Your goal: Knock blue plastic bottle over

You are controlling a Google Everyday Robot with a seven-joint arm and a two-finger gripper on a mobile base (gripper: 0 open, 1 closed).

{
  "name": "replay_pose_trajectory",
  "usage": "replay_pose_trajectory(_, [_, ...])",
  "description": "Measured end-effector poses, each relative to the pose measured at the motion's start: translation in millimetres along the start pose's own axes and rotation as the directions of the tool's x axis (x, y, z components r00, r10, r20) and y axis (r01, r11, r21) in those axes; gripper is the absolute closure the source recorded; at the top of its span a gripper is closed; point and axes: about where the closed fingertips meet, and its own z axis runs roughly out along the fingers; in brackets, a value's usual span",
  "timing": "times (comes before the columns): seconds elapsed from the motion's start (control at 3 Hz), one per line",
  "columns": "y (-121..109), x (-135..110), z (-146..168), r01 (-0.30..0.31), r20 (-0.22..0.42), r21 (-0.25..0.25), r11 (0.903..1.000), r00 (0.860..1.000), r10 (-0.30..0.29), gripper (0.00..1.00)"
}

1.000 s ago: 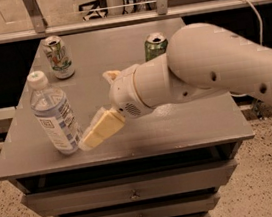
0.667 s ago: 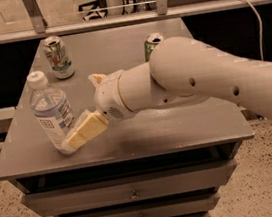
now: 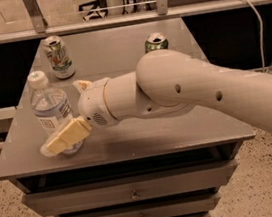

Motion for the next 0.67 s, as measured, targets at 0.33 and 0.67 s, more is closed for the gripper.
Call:
replay_pose_trajectory(0.33, [8.0,-3.1,3.8,-0.038,0.030,-0.005,0.9993,0.999,0.038,0.26])
replay_pose_trajectory(0.67, [9.7,-3.6,2.1,-0.055,0.041,0.000,0.9985,0.998,0.055,0.49])
